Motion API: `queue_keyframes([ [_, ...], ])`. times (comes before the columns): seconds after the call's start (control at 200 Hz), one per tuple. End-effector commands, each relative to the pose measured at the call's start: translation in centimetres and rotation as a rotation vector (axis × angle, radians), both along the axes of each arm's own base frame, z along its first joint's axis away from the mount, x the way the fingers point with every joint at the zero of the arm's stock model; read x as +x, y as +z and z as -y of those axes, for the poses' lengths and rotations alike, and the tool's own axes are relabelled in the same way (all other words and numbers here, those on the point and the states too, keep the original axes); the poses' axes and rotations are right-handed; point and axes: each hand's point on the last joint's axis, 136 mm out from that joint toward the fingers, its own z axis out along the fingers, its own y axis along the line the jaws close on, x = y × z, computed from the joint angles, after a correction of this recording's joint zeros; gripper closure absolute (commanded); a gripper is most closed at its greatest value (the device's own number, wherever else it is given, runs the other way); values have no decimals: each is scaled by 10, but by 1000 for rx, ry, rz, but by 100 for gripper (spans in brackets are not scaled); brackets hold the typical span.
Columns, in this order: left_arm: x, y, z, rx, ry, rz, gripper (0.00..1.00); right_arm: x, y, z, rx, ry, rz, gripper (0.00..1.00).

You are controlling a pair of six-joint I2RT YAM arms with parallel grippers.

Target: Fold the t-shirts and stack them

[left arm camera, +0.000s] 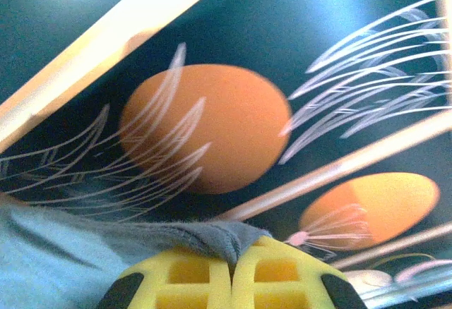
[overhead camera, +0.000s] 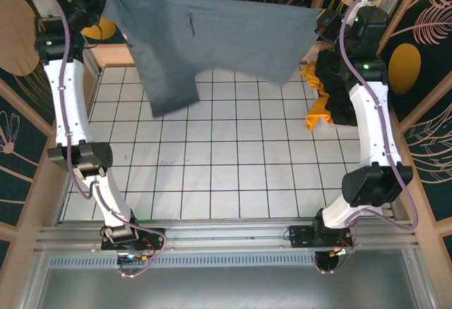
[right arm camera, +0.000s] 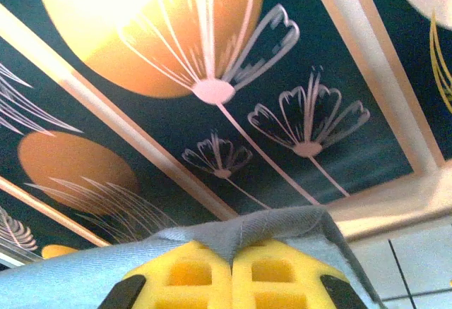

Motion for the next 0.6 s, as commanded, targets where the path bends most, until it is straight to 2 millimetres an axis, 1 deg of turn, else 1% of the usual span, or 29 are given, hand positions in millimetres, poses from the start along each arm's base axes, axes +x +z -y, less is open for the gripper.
queue_keyframes([
  [0.0,-68,65,8,47,7,171,100,-38,41,26,-2,-87,80,100],
  [0.005,-69,62,8,49,12,165,100,-39,40,26,-2,-89,79,100],
  [0.015,-77,64,8,54,24,169,100,-41,39,27,-4,-92,75,100],
  [0.04,-86,56,4,59,57,148,100,-47,34,27,-3,-97,63,100],
  [0.045,-90,58,3,61,63,152,100,-47,33,27,-3,-97,58,100],
  [0.1,-103,24,-6,64,133,77,100,-58,13,27,3,-96,16,100],
  [0.145,-111,-9,-10,59,164,9,100,-67,-11,25,12,-94,-33,100],
  [0.175,-114,-34,-11,52,173,-43,100,-72,-32,24,18,-98,-74,100],
  [0.18,-115,-39,-12,50,174,-54,100,-74,-32,24,19,-98,-74,100],
  [0.225,-120,-81,-11,30,173,-139,100,-82,-74,24,29,-109,-158,100],
  [0.235,-122,-86,-10,30,172,-144,100,-86,-78,24,32,-112,-167,100],
  [0.25,-124,-103,-10,28,170,-172,100,-89,-95,24,38,-116,-202,100],
  [0.26,-125,-111,-9,28,170,-185,100,-92,-100,24,41,-120,-214,100],
  [0.275,-128,-124,-10,32,174,-203,100,-95,-116,23,44,-124,-249,100],
  [0.325,-139,-169,-13,44,208,-282,100,-108,-164,19,48,-131,-352,100],
  [0.33,-140,-173,-14,46,211,-290,100,-109,-166,19,48,-130,-356,100],
  [0.34,-142,-182,-15,50,217,-306,100,-111,-177,17,46,-129,-381,100],
  [0.345,-143,-187,-16,53,221,-314,100,-112,-179,16,47,-129,-385,100],
  [0.36,-146,-199,-17,61,228,-337,100,-116,-196,14,45,-125,-420,100],
  [0.375,-149,-212,-18,71,233,-362,100,-119,-207,12,44,-121,-445,95],
  [0.4,-152,-232,-18,87,233,-402,92,-125,-232,7,42,-108,-503,84],
  [0.45,-158,-272,-16,108,211,-489,71,-135,-273,1,39,-91,-610,59],
  [0.46,-159,-280,-15,110,206,-507,68,-136,-276,0,37,-89,-620,57],
  [0.47,-160,-287,-14,113,201,-524,63,-139,-289,0,35,-91,-657,52],
  [0.48,-162,-293,-14,118,197,-539,59,-141,-296,0,33,-93,-680,49],
  [0.495,-164,-301,-13,122,193,-561,53,-145,-305,0,28,-97,-713,46],
  [0.51,-168,-316,-12,125,189,-599,47,-148,-314,-1,23,-97,-742,44],
  [0.54,-175,-336,-12,128,190,-661,37,-154,-328,-2,7,-96,-787,41],
  [0.596,-189,-361,-11,119,194,-751,32,-165,-344,-3,-32,-113,-845,37],
])
